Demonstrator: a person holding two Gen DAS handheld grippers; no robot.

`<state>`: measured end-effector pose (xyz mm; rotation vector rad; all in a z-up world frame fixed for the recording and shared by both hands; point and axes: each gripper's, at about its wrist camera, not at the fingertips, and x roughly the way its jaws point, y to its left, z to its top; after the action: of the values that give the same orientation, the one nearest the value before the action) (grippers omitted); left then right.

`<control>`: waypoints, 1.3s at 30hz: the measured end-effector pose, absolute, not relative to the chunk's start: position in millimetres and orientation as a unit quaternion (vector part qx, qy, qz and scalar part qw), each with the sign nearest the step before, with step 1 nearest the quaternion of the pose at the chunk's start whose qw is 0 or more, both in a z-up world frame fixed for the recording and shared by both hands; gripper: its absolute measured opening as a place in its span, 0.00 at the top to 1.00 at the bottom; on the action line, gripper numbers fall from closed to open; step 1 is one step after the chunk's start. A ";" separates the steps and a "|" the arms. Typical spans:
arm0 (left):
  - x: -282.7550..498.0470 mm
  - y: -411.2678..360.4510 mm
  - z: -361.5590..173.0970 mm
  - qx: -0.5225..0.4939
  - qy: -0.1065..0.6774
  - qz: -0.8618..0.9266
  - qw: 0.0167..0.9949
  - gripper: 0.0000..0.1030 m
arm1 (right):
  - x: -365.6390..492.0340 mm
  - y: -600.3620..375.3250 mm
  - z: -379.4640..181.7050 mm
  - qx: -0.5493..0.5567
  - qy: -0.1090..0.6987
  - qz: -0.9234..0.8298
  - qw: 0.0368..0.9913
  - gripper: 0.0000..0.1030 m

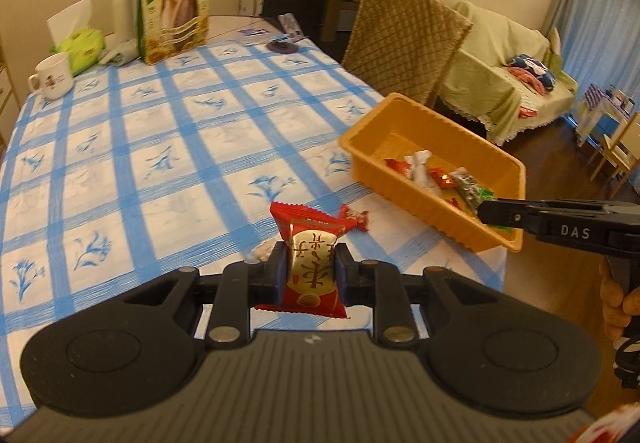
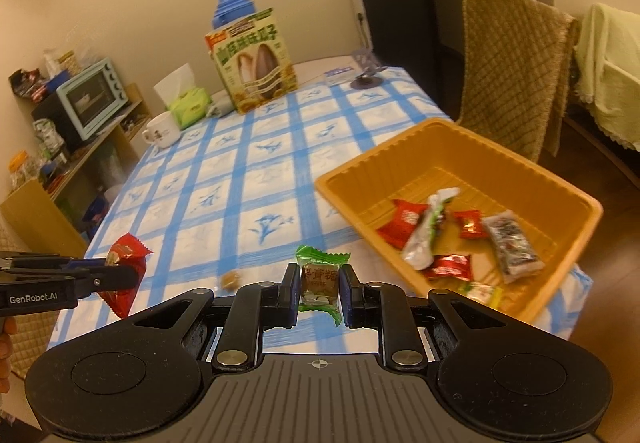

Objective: Organize snacks

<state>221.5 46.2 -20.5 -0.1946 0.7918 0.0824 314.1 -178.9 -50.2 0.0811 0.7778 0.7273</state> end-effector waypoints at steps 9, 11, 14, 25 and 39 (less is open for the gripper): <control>269.6 -1.1 -16.9 -0.069 0.382 -0.017 0.921 0.79 | 334.4 -213.4 -52.4 0.046 0.371 0.319 0.871 0.80; 283.9 -10.5 -17.7 -0.068 0.381 -0.026 0.921 0.79 | 341.1 -220.2 -52.5 0.045 0.370 0.315 0.873 0.80; 306.4 -22.9 -20.0 -0.066 0.382 -0.036 0.921 0.79 | 354.5 -229.4 -54.1 0.046 0.369 0.311 0.875 0.80; 403.9 -51.1 -44.7 -0.038 0.412 -0.040 0.909 0.79 | 429.2 -243.3 -75.0 0.052 0.387 0.300 0.870 0.80; 489.5 -60.0 -73.9 -0.002 0.434 -0.030 0.900 0.79 | 492.2 -246.2 -94.5 0.051 0.396 0.296 0.868 0.80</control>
<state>489.5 -60.0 -73.9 -0.0051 0.8988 -0.0629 492.2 -246.2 -94.5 0.1071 0.8291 0.6188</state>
